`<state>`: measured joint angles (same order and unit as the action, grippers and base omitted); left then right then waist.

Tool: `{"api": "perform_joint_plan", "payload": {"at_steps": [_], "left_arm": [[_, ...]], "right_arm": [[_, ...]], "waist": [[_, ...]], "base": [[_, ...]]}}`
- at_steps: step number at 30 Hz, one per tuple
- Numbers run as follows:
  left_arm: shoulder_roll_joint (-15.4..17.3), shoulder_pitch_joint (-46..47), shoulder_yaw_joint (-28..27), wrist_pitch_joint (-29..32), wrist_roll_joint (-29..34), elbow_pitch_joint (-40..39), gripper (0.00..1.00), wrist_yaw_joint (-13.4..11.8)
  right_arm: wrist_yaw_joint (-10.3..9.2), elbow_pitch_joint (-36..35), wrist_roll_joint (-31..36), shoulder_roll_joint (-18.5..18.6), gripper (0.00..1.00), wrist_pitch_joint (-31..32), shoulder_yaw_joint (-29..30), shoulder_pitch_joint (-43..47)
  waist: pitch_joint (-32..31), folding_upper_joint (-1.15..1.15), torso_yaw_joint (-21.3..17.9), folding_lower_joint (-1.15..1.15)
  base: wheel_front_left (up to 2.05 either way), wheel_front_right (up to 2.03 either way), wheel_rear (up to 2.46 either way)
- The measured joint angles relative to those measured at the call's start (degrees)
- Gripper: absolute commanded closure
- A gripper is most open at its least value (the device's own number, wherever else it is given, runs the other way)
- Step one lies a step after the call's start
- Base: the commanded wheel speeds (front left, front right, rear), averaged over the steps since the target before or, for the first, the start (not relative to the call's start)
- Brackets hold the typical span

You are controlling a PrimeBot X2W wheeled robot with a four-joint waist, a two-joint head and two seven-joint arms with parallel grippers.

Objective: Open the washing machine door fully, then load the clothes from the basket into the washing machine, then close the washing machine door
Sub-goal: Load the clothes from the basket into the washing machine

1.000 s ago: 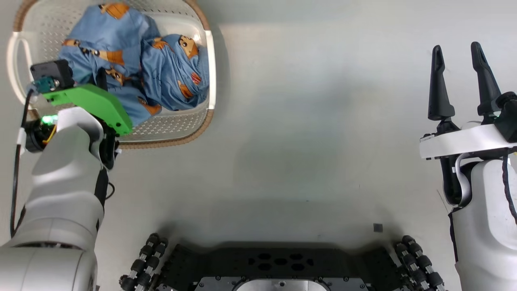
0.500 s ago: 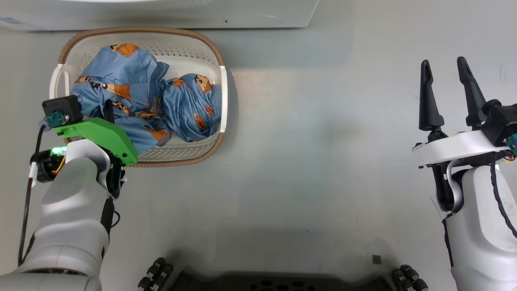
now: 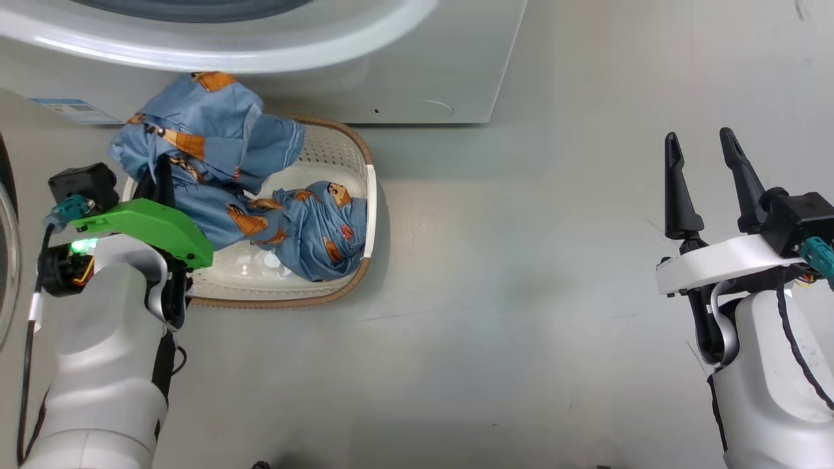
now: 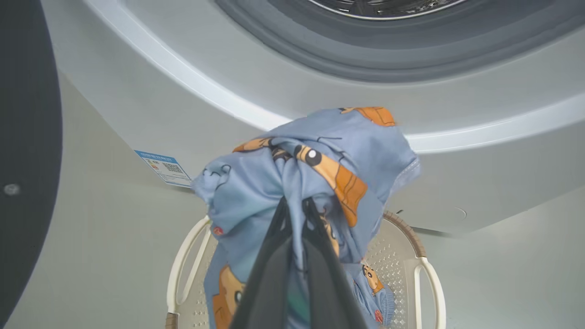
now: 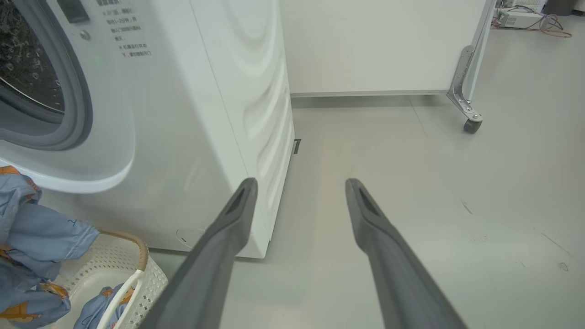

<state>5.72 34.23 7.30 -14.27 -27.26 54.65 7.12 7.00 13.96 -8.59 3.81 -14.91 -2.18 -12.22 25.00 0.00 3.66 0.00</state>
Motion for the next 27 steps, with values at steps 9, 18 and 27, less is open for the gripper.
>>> {"api": "perform_joint_plan", "payload": {"at_steps": [9,18,27], "left_arm": [[0.6,-5.4,-2.1,0.0,0.8,-10.9,1.00,0.0],[0.6,-9.7,-3.5,0.0,2.8,-20.8,1.00,0.2],[0.6,-16.7,-4.6,0.0,5.1,-27.1,1.00,0.2]], "right_arm": [[0.00,0.1,-0.6,0.1,0.00,0.0,0.6,2.5],[0.01,0.2,-1.4,0.1,0.00,0.0,1.5,4.6],[0.01,0.3,-1.4,0.1,0.00,0.0,0.6,5.8]], "waist": [[-6.2,0.00,0.0,0.00],[-10.6,0.00,0.4,0.00],[-15.0,0.00,0.5,0.00]], "base": [[0.00,0.00,0.00],[0.00,0.00,0.00],[0.00,0.00,0.00]]}}
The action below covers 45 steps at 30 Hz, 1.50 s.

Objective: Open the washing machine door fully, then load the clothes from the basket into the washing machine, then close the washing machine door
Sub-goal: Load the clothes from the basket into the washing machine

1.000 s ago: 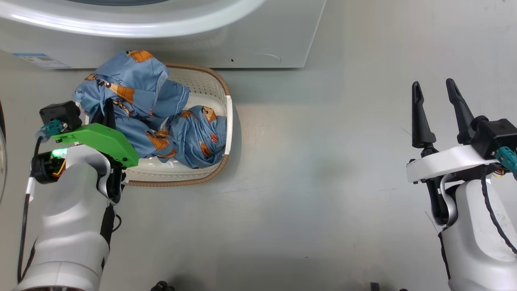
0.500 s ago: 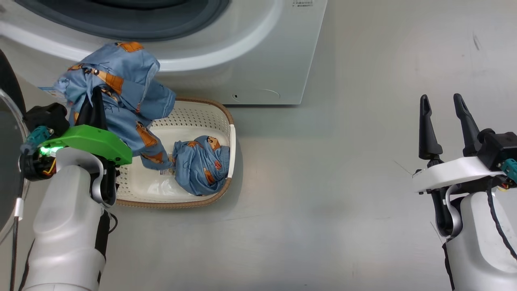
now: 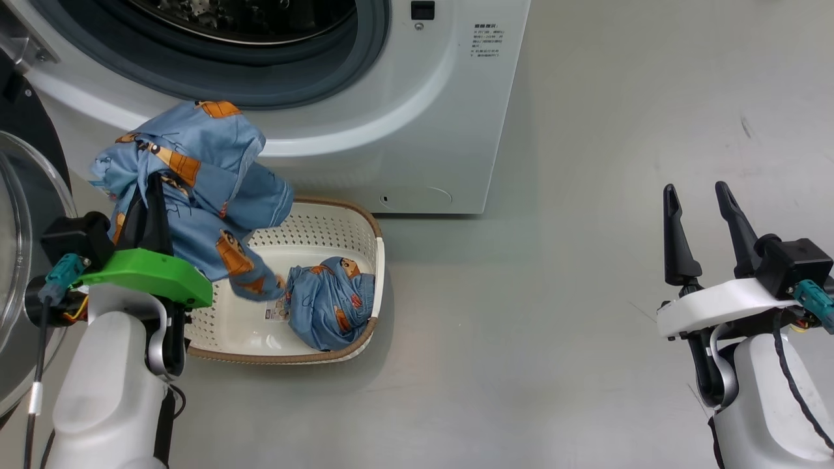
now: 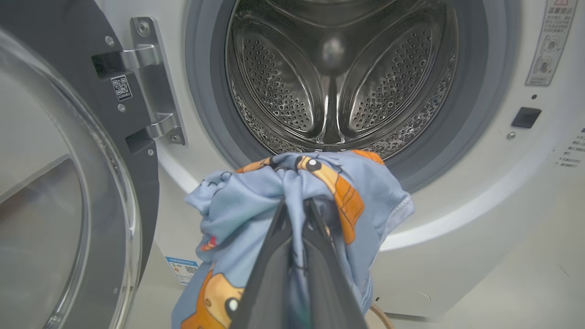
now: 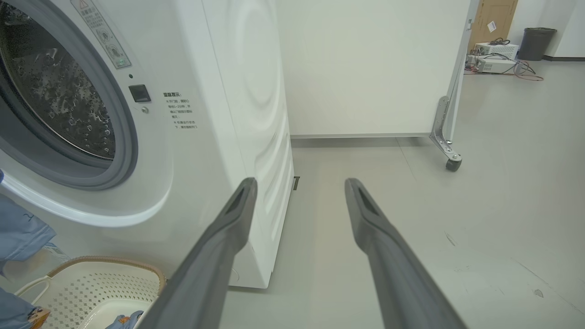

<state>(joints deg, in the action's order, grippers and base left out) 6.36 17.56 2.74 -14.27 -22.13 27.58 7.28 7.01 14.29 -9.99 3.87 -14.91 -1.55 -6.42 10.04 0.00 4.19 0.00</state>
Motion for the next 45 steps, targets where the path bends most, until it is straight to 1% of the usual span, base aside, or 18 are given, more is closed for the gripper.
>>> {"api": "perform_joint_plan", "payload": {"at_steps": [4,12,19,36,45], "left_arm": [[0.0,-3.0,-0.7,0.0,1.6,-2.6,1.00,0.0],[-0.2,-8.3,-2.0,0.0,2.9,-6.7,1.00,0.0],[-0.2,-11.5,-3.1,0.0,3.5,-9.6,1.00,0.0],[-1.5,-14.5,-3.0,0.0,4.1,-13.2,1.00,0.0],[-1.8,-14.5,-2.9,0.0,5.0,-15.1,1.00,0.0]], "right_arm": [[0.00,0.4,0.0,-0.1,0.00,0.0,-0.4,1.2],[0.00,0.5,-0.2,-0.2,0.00,0.0,-0.1,3.8],[0.00,0.4,-0.2,-0.3,0.00,0.0,-0.2,4.9],[0.00,-0.9,-0.2,-0.3,0.00,0.0,0.0,6.1],[0.00,-2.2,-0.2,-0.3,0.00,0.0,0.0,6.1]], "waist": [[-1.9,0.00,0.0,0.00],[-5.3,0.00,-0.2,0.00],[-6.5,0.00,-1.1,0.00],[-5.9,0.00,-1.7,0.00],[-3.3,0.00,-1.1,0.00]], "base": [[0.00,0.00,0.00],[0.00,0.00,0.00],[0.00,0.00,0.00],[0.00,0.00,0.00],[0.00,0.00,0.00]]}}
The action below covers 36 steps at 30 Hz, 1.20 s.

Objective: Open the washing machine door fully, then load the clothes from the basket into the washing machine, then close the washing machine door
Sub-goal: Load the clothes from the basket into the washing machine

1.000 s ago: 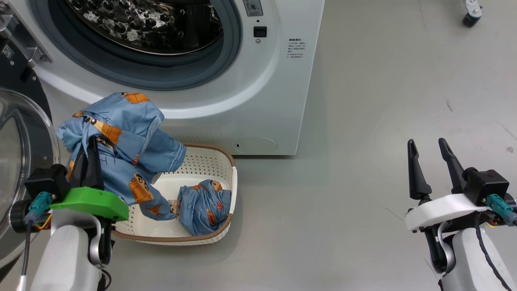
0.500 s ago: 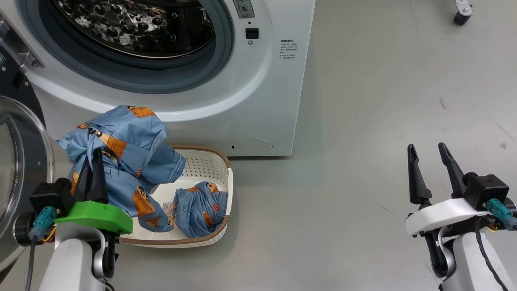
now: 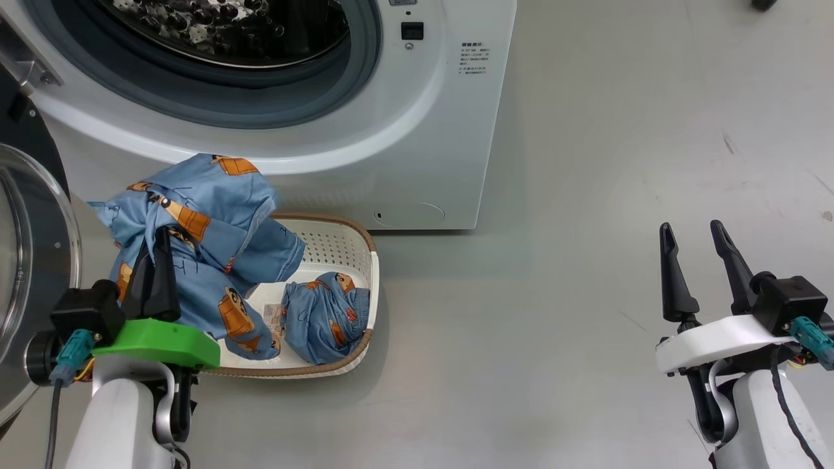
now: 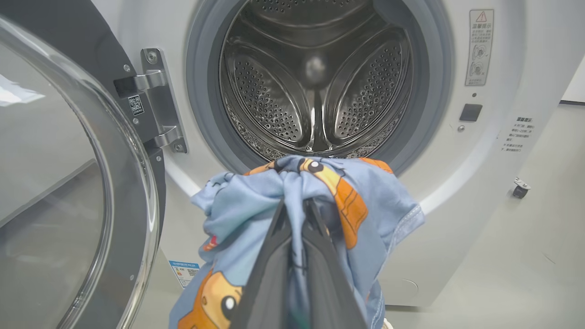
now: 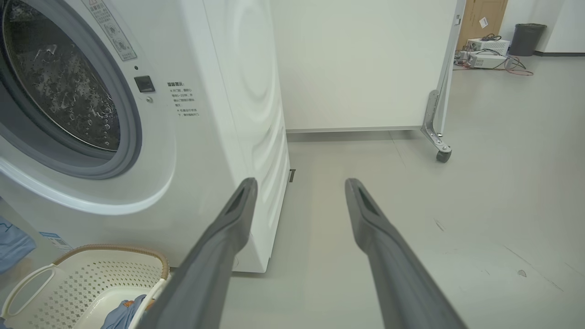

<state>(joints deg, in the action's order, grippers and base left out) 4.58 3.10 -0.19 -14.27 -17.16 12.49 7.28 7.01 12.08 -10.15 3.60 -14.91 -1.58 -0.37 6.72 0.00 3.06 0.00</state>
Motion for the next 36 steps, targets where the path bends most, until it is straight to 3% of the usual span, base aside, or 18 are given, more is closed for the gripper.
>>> {"api": "perform_joint_plan", "payload": {"at_steps": [16,36], "left_arm": [[0.0,7.3,0.4,0.0,0.2,-1.9,1.00,0.0],[5.0,26.7,0.2,0.6,0.2,5.2,1.00,0.0]], "right_arm": [[0.00,-2.1,0.1,0.1,0.00,0.0,-1.5,-3.6],[0.00,-2.5,0.7,0.2,0.00,0.0,-2.4,-8.7]], "waist": [[9.3,0.00,0.4,0.00],[20.3,0.00,-3.7,0.00]], "base": [[0.00,0.00,0.00],[0.00,0.00,0.00]]}}
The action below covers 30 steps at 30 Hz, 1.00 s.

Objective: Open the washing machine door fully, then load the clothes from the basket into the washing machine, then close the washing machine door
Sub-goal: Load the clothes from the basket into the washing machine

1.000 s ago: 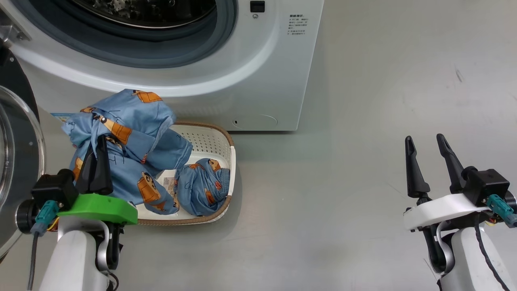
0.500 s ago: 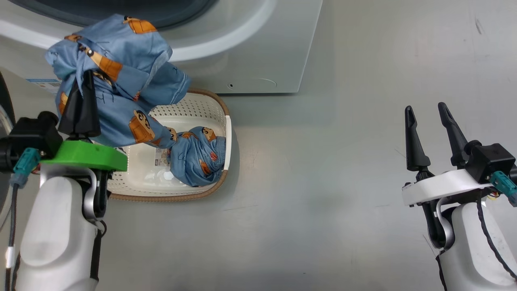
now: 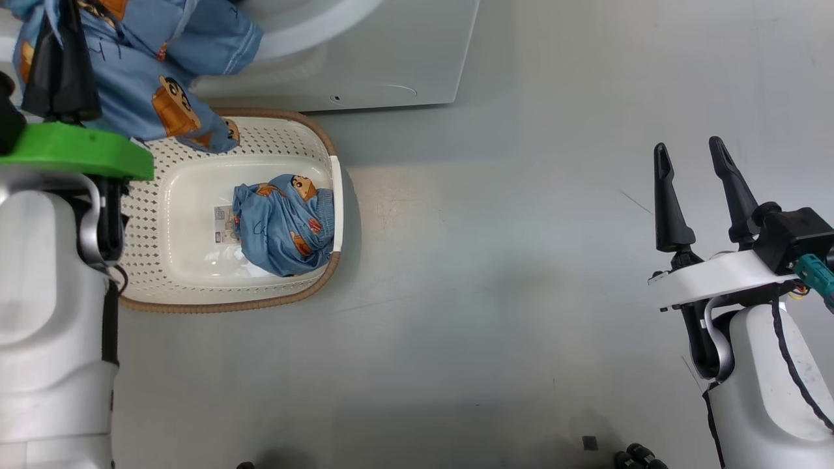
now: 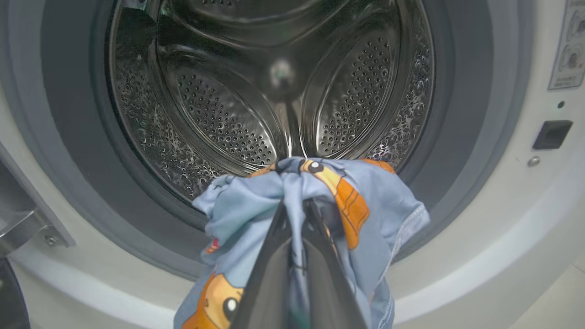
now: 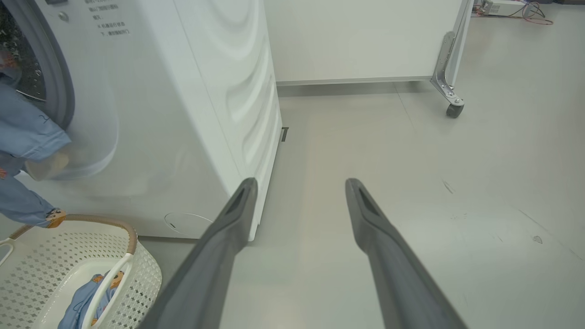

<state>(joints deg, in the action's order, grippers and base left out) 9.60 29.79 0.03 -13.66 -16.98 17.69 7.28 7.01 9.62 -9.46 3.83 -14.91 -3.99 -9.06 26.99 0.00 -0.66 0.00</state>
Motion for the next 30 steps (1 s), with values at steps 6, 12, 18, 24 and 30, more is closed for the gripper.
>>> {"api": "perform_joint_plan", "payload": {"at_steps": [6,12,18,24,30], "left_arm": [[2.2,6.5,0.1,2.5,0.2,2.9,1.00,0.0],[3.1,12.7,0.1,4.6,-0.1,5.4,1.00,0.0],[4.6,18.2,-0.2,7.2,-0.8,8.1,1.00,0.0],[5.8,23.2,1.5,8.7,-0.7,9.4,1.00,0.0],[5.9,27.7,2.4,9.6,-0.7,11.1,1.00,0.0]], "right_arm": [[0.00,0.0,0.0,0.0,0.00,0.0,0.1,-0.6],[0.00,-0.4,0.0,0.0,0.00,0.0,0.0,-1.7],[0.00,-0.7,0.0,-0.1,0.00,0.0,-0.1,-2.4],[0.00,-0.7,0.0,-0.1,0.00,0.0,-0.2,-2.4],[0.00,-0.6,0.0,-0.2,0.00,0.0,-0.8,-2.4]], "waist": [[2.1,0.00,-1.1,0.00],[4.2,0.00,-1.7,0.00],[6.5,0.00,-2.0,0.00],[9.2,0.00,-2.3,0.00],[12.2,0.00,-2.4,-0.01]], "base": [[0.00,0.00,0.00],[0.00,0.00,0.00],[0.00,0.00,0.00],[0.00,0.00,0.00],[0.00,0.00,0.00]]}}
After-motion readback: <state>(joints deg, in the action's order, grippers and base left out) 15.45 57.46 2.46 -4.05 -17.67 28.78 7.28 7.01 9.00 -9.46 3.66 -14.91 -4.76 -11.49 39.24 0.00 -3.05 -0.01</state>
